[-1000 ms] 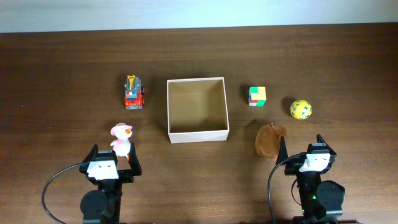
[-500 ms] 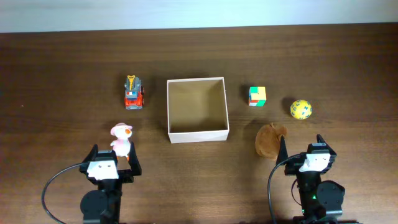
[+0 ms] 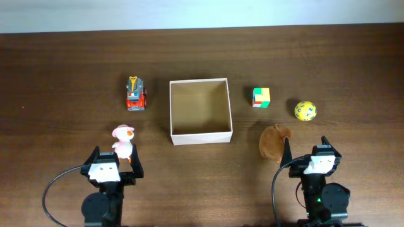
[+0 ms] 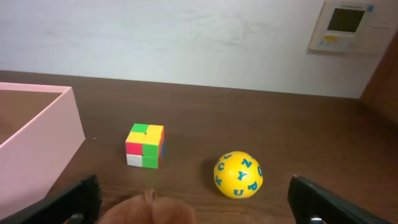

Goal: Pack container

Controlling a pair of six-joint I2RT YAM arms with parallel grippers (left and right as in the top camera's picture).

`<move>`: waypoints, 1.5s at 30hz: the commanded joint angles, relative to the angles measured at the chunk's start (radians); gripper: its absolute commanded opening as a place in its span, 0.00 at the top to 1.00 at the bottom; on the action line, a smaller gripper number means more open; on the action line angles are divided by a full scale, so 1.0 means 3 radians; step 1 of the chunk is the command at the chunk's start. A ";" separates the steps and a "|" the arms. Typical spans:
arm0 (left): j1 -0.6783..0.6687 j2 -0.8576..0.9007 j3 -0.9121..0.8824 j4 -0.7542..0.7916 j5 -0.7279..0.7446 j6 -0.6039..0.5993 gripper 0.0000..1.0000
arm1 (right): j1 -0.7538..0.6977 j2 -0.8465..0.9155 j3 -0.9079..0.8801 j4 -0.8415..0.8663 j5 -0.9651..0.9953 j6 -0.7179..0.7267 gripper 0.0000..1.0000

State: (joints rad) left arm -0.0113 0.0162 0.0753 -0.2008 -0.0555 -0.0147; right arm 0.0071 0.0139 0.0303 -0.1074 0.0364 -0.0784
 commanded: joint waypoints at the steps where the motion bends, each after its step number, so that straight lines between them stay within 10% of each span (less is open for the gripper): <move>1: 0.0019 -0.0037 -0.0045 -0.0003 0.0050 0.0065 0.01 | -0.0028 -0.0025 -0.0036 0.0001 0.0004 0.0028 0.01; 33: 0.0019 -0.0037 -0.0045 -0.0004 0.0050 0.0065 0.01 | -0.0028 0.0083 0.0392 0.0022 0.0384 0.0027 0.01; 45: 0.0019 -0.0037 -0.0045 -0.0004 0.0050 0.0065 0.01 | -0.0028 0.1831 0.2079 -0.0848 0.0449 0.0027 0.01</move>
State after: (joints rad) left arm -0.0113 0.0154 0.0746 -0.2031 -0.0555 -0.0147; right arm 0.0071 0.4370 0.5293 -0.3107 0.1421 -0.0784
